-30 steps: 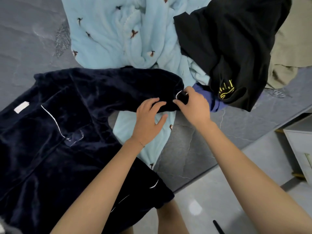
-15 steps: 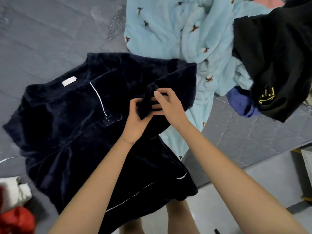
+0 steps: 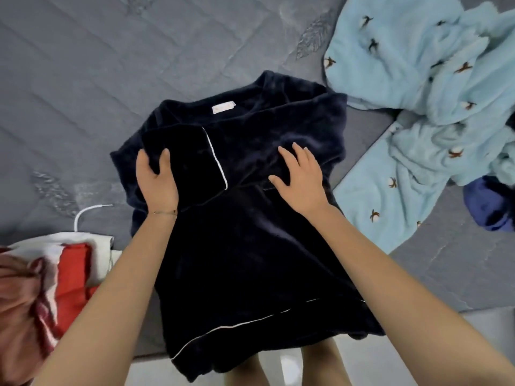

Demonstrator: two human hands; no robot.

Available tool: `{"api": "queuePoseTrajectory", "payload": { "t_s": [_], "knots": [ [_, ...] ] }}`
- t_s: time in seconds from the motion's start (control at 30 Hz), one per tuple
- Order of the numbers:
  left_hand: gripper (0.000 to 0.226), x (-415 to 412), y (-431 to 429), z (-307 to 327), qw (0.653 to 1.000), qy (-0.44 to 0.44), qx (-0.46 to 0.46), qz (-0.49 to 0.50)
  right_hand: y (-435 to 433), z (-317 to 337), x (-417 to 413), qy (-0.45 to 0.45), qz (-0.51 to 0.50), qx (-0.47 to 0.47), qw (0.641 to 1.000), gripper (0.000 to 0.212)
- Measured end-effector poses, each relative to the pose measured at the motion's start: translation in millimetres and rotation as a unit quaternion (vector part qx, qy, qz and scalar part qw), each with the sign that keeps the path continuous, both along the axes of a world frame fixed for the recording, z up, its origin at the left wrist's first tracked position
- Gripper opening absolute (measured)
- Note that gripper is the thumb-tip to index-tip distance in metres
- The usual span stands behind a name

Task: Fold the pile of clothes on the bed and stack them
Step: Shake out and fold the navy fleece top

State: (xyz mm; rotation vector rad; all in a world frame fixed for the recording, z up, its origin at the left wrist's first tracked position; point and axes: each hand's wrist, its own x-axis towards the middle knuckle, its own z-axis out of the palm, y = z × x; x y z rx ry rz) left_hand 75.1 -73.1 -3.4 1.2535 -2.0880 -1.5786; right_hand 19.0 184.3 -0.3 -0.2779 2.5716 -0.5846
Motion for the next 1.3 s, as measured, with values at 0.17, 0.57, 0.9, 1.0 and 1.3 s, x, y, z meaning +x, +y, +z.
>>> {"api": "queuePoseTrajectory", "payload": {
  "t_s": [0.17,0.57,0.9,1.0,1.3],
  "knots": [
    [0.047,26.6,-51.1,-18.0,0.999,-0.038,-0.034,-0.008,-33.2,-6.3,6.0,0.026,0.040,0.029,0.998,0.062],
    [0.058,48.7,-69.7,-26.7,0.901,-0.107,-0.383,-0.173,-38.4,-15.5,14.3,0.010,0.074,0.124,0.989,0.070],
    [0.057,74.4,-36.7,-40.5,0.774,-0.190,-0.380,-0.469,-34.2,-4.3,47.6,0.040,0.073,0.126,0.989,0.070],
    [0.057,83.3,-24.1,-29.1,0.787,-0.145,-0.414,-0.434,-19.9,1.8,58.6,0.060,0.072,0.122,0.988,0.069],
    [0.057,173.3,29.4,-19.9,0.805,-0.164,-0.387,-0.419,49.8,6.2,94.4,0.069,0.029,0.116,0.990,0.070]
  ]
}}
